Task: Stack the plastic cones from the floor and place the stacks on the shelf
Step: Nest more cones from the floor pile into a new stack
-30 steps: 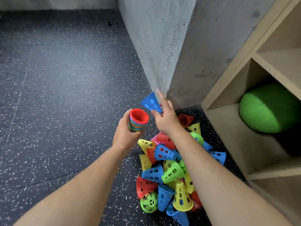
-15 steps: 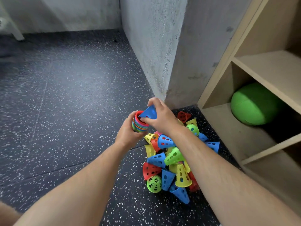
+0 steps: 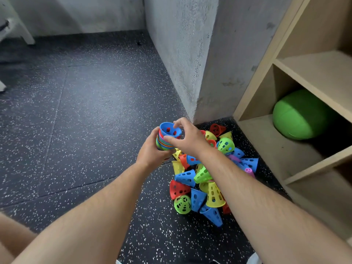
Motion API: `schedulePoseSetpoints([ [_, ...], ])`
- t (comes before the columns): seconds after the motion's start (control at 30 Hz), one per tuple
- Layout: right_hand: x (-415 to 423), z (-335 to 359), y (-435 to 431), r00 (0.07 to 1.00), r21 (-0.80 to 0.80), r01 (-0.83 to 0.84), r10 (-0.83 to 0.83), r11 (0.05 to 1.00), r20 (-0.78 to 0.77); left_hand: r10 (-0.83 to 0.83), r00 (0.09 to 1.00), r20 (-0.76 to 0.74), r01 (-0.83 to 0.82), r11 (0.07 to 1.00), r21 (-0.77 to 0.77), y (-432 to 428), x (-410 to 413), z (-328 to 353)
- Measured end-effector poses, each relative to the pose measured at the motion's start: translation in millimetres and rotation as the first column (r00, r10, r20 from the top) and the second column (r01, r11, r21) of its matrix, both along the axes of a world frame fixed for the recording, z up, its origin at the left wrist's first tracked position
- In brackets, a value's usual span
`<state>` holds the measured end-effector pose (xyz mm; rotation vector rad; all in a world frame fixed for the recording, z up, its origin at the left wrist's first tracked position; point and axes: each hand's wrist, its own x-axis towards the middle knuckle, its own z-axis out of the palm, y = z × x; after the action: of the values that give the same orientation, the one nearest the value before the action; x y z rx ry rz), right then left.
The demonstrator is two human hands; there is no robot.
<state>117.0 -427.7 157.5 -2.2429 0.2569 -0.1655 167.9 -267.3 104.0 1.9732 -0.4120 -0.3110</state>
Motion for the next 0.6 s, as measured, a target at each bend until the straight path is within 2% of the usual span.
schedulePoseSetpoints([
  [0.1,-5,-7,-2,0.996,0.058,-0.052,0.056,0.997,-0.064,-0.005,1.0,0.014,0.005,1.0,-0.006,0,-3,0],
  [0.2,-8,-19,-9,0.99,0.058,-0.072,0.078,0.996,-0.121,-0.03,0.998,-0.049,0.03,1.0,-0.002,2,-7,-10],
  [0.33,-22,-42,-17,0.989,0.03,-0.007,0.011,1.0,-0.144,-0.083,0.991,-0.106,0.086,0.996,0.026,-1,-14,-20],
  [0.43,-32,-63,-26,0.974,-0.106,0.064,-0.085,0.992,-0.211,-0.09,0.99,-0.108,0.095,0.994,0.049,3,-19,-30],
  [0.6,-37,-83,-40,0.953,-0.315,-0.045,-0.055,0.948,-0.299,-0.101,0.99,-0.098,0.111,0.989,0.101,11,-26,-38],
])
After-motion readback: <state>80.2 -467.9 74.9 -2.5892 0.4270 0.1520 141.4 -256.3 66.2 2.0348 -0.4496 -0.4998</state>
